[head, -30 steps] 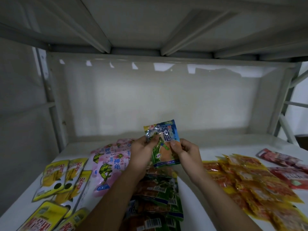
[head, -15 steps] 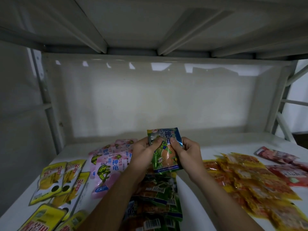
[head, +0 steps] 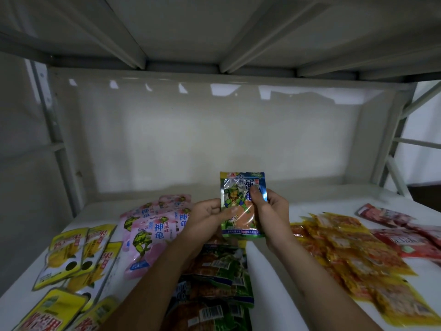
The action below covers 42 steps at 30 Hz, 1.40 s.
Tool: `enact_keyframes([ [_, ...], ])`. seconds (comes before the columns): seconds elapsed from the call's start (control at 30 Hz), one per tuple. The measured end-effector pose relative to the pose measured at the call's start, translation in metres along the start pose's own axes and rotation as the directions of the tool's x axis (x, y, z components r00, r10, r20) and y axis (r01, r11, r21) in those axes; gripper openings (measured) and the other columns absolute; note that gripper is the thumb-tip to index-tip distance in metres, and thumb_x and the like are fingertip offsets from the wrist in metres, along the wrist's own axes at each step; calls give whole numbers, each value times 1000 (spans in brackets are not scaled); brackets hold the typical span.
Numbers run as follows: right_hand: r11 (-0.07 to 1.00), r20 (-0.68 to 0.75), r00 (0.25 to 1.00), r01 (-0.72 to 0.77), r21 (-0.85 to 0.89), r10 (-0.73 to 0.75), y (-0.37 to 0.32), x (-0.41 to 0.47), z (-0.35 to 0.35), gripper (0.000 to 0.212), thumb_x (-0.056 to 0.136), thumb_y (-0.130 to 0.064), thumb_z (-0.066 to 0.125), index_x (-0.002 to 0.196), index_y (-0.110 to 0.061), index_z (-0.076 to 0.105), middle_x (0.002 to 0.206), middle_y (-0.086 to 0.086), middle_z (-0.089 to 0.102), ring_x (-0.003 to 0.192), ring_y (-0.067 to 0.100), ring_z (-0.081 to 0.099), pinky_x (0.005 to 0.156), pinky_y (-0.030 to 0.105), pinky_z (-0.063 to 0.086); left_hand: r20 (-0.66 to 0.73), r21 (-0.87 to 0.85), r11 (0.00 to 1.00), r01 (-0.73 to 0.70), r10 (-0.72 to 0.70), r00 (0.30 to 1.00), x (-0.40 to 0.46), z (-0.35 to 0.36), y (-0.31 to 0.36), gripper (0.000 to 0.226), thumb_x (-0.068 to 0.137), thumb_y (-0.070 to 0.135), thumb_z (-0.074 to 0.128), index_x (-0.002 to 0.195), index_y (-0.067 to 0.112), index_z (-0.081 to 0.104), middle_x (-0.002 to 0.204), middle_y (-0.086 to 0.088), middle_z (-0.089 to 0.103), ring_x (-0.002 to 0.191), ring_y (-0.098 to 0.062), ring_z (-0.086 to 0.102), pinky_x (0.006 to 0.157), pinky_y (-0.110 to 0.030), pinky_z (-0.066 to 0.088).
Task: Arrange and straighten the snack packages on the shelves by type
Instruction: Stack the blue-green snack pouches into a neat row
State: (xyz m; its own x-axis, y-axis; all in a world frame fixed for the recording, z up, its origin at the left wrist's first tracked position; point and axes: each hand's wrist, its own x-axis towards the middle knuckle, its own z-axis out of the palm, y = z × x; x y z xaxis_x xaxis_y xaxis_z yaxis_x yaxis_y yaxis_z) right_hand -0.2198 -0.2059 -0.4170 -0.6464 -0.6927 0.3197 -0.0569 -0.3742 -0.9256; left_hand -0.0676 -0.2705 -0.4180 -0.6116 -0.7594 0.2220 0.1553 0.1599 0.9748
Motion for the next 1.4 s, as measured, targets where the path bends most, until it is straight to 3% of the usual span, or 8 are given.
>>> enact_keyframes([
  [0.23, 986, -49, 996, 69, -154, -77, 7, 1, 7, 48, 90, -58, 70, 78, -11, 69, 78, 15, 75, 76, 44, 71, 74, 59, 59, -23, 119, 990, -71, 74, 997, 4, -3, -6, 12, 99, 16, 69, 95, 5, 73, 84, -6, 80, 75, -15, 74, 69, -30, 61],
  [0.4, 984, -99, 992, 65, -166, -82, 11, 1, 8, 43, 97, -47, 71, 68, -15, 64, 68, 8, 70, 67, 38, 66, 68, 49, 55, -38, 165, 978, -128, 136, 990, 6, -6, -11, 39, 96, 33, 75, 90, -5, 70, 77, -20, 72, 71, -21, 66, 68, -40, 55],
  [0.53, 979, -94, 991, 80, -187, -99, 10, -2, 12, 52, 95, -56, 68, 74, -8, 64, 64, 13, 63, 60, 36, 59, 61, 46, 50, -57, 211, 970, -123, 138, 989, 9, -6, -15, 27, 100, 15, 69, 75, 5, 65, 64, -3, 66, 59, -13, 58, 59, -27, 48],
  [0.67, 972, -98, 988, 98, -215, -122, 8, -6, 16, 47, 97, -50, 66, 79, -6, 66, 65, 16, 60, 60, 27, 55, 59, 48, 46, -68, 202, 970, -134, 150, 986, 12, -7, -16, 17, 99, 11, 70, 89, -3, 73, 79, -18, 74, 69, -14, 64, 64, -25, 51],
  [0.8, 972, -109, 987, 93, -217, -119, 9, -10, 15, 44, 92, -52, 64, 86, -9, 70, 79, 18, 70, 77, 44, 66, 70, 56, 57, -81, 190, 972, -137, 155, 985, 8, -4, -15, 8, 98, 8, 70, 96, 4, 77, 88, -8, 81, 77, -14, 74, 68, -24, 58],
  [0.93, 964, -113, 975, 167, -208, -193, 4, -12, 13, 29, 102, -35, 65, 85, -11, 69, 74, 11, 70, 70, 35, 66, 64, 47, 56, -71, 241, 959, -150, 171, 983, 10, 2, -7, 23, 98, 2, 67, 78, 11, 70, 64, 8, 73, 59, -1, 66, 58, -14, 49],
  [1.13, 974, -97, 974, 192, -117, -203, -3, -16, 1, 34, 102, -38, 61, 78, -14, 62, 62, 3, 53, 59, 24, 52, 55, 41, 44, -83, 235, 966, -112, 134, 987, 5, 13, 15, 9, 99, 11, 69, 96, 5, 75, 82, 0, 80, 71, -10, 73, 63, -20, 53],
  [1.4, 970, 4, 980, 196, -143, -198, 2, -31, 1, 38, 100, -37, 67, 82, -4, 69, 77, 24, 68, 66, 33, 63, 64, 42, 51, -246, 350, 936, 24, 68, 967, -31, 15, 18, 8, 98, 13, 72, 101, 11, 79, 96, -4, 81, 90, -23, 77, 84, -33, 61],
])
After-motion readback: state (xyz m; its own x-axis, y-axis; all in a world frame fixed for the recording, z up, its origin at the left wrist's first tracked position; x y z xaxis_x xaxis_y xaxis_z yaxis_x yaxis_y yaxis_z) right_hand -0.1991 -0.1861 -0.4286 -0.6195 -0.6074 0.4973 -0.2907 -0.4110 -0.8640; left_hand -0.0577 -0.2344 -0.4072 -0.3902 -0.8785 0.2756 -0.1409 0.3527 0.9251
